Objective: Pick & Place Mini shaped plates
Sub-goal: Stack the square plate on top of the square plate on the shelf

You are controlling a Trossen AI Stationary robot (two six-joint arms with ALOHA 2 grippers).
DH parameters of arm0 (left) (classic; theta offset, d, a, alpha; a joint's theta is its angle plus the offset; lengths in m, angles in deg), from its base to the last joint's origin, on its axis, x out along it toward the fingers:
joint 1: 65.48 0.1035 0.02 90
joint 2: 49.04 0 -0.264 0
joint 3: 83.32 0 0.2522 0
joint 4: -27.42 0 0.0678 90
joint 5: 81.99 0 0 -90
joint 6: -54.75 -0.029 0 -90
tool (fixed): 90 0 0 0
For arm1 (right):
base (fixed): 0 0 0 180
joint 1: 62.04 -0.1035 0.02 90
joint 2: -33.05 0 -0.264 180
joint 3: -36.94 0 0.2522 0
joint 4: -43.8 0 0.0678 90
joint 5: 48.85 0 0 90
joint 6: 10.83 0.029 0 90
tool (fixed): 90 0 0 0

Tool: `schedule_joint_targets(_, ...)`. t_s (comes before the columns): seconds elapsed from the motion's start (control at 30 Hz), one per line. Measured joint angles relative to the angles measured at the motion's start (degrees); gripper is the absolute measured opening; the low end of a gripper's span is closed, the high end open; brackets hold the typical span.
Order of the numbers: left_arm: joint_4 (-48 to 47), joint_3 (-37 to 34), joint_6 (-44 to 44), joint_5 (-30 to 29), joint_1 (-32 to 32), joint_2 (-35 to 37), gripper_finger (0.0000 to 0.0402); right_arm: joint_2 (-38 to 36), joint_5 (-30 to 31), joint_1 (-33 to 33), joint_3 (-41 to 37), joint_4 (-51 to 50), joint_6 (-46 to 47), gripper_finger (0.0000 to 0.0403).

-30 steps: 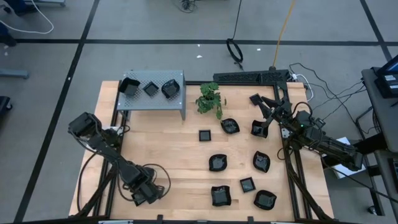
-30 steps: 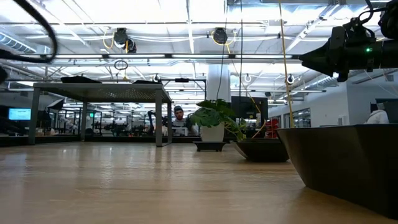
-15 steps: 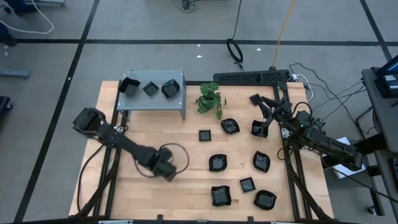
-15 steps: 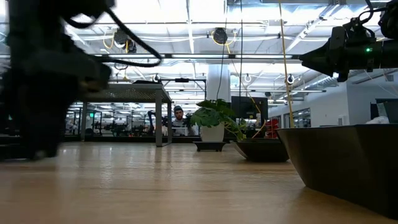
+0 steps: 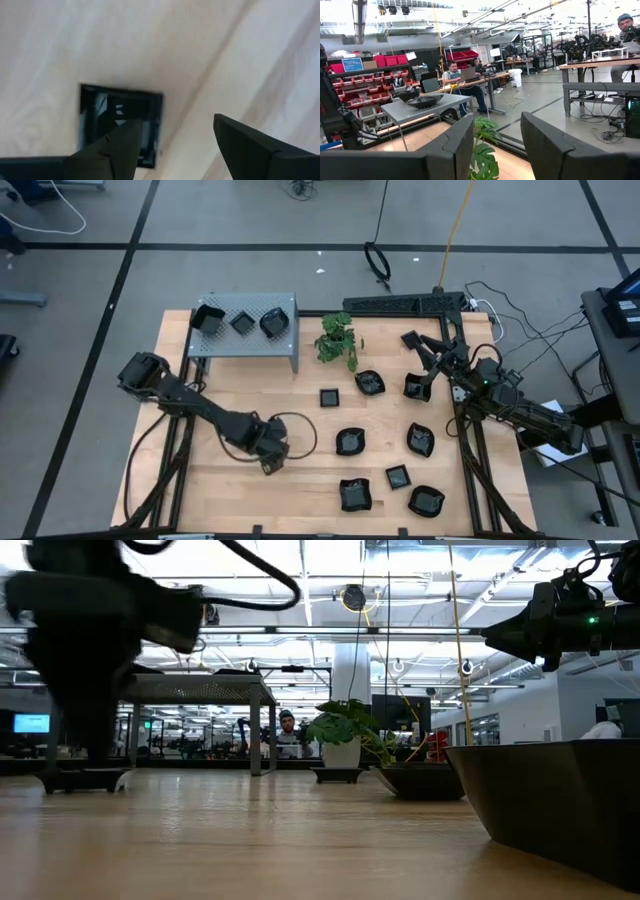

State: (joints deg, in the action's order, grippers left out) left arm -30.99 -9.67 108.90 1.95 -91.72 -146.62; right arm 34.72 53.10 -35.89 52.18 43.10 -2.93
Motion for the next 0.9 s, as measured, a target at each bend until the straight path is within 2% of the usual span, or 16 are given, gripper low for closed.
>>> schedule_joint_targets(0.13, -3.1, -0.2, -1.7, -2.2, -3.3, 0.0, 0.0250, 0.0, 0.0, 0.0, 0.0, 0.0, 0.0, 0.0153)
schedule_joint_targets(0.43, -3.5, -3.1, -10.4, -14.0, -7.9, 0.0, 0.0250, 0.0, 0.0, 0.0, 0.0, 0.0, 0.0, 0.0153)
schedule_joint_targets(0.77, 1.9, -6.9, -9.4, -13.4, -7.6, 0.0, 0.0247, 0.0, 0.0, 0.0, 0.0, 0.0, 0.0, 0.0153)
schedule_joint_targets(0.9, 2.2, -6.9, -9.0, -13.5, -7.6, 0.1, 0.0214, 0.0, 0.0, 0.0, 0.0, 0.0, 0.0, 0.0153)
